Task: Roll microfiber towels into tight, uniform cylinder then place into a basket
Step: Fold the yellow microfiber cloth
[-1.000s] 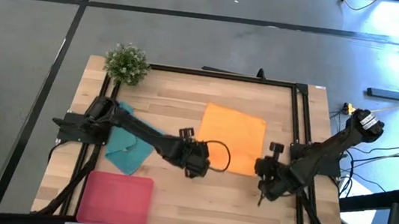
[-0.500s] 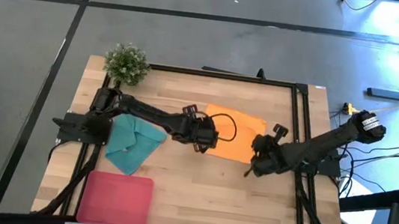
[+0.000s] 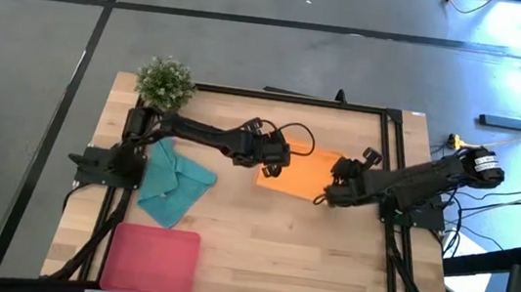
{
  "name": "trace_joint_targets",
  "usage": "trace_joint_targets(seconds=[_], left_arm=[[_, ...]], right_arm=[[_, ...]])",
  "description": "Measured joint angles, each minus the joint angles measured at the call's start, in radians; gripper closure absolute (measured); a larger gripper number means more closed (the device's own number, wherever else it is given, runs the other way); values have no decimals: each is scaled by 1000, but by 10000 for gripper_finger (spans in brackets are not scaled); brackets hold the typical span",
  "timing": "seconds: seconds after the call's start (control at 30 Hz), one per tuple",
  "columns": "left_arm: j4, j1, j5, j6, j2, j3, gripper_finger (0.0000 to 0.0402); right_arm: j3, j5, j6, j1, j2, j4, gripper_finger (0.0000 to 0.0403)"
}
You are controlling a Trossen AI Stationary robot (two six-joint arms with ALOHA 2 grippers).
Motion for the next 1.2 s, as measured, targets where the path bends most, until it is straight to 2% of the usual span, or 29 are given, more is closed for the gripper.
trace_joint_targets(seconds=[0.17, 0.37, 0.53, 0.67, 0.93, 0.97, 1.03, 1.13, 1.2], left_arm=[[5, 24, 2, 0, 0, 1, 401], [28, 42, 75, 0, 0, 1, 401], [74, 56, 81, 14, 0, 1, 399], [102, 64, 81, 68, 0, 1, 377], [134, 73, 81, 70, 0, 1, 317], [135, 73, 87, 62, 0, 1, 314], [127, 72, 159, 47, 0, 1, 312], [107, 65, 321, 45, 0, 1, 315], [93, 55, 376, 45, 7, 0, 316]], right_arm=[[0, -2, -58, -54, 0, 44, 400], [0, -32, -77, -97, 0, 90, 370], [0, -34, -79, -121, 0, 98, 349], [0, -35, -76, -137, 0, 100, 324], [0, -39, -60, -158, 0, 136, 262], [0, -53, -43, -159, 0, 143, 256], [4, -152, -44, -159, 0, 162, 247], [5, -378, -80, -155, -1, 207, 241], [-1, -499, -113, -140, -1, 251, 240]])
